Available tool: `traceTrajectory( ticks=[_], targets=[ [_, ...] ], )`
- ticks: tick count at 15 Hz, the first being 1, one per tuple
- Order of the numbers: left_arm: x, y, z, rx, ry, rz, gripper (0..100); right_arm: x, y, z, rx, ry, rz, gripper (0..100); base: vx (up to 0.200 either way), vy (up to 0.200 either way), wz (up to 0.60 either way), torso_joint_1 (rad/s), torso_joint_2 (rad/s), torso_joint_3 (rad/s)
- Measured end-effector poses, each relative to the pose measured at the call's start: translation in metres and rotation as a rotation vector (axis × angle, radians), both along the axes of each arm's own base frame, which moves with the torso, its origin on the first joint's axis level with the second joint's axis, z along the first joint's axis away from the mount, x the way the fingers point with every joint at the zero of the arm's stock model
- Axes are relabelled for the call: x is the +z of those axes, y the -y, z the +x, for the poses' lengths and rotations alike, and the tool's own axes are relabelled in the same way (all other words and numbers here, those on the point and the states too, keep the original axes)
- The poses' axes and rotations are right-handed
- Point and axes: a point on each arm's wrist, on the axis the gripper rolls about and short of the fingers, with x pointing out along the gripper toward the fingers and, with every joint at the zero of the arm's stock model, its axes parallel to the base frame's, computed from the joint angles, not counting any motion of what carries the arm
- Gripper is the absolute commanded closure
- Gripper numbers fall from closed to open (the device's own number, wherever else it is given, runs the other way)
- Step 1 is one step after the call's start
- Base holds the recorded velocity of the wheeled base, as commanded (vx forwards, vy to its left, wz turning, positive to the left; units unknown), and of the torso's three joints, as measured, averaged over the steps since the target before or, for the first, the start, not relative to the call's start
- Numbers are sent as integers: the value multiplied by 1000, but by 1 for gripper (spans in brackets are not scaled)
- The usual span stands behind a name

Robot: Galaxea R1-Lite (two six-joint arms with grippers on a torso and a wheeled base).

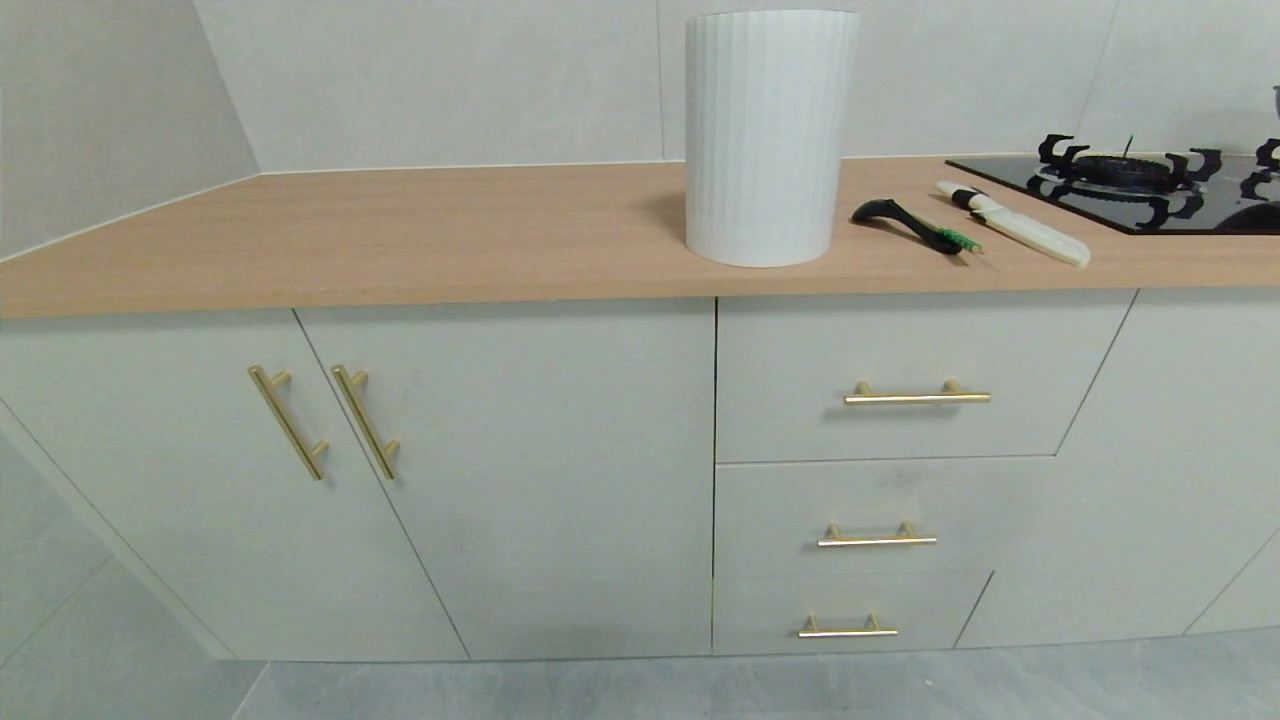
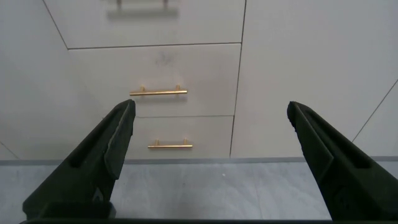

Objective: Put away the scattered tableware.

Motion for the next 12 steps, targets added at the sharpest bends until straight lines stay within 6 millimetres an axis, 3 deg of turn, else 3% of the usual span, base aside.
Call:
traceTrajectory(
  ticks=[3,6,12],
  targets=[
    [0,0,0,0,1,0,0,28,0,-6,48,25,44,0,0,0,0,0,0,0],
    [0,0,0,0,0,0,0,38,0,4,166,-95,21,0,0,0,0,0,0,0],
    [0,0,0,1,0,0,0,63,-10,61,291,-378,-74,0,0,0,0,0,0,0]
  ],
)
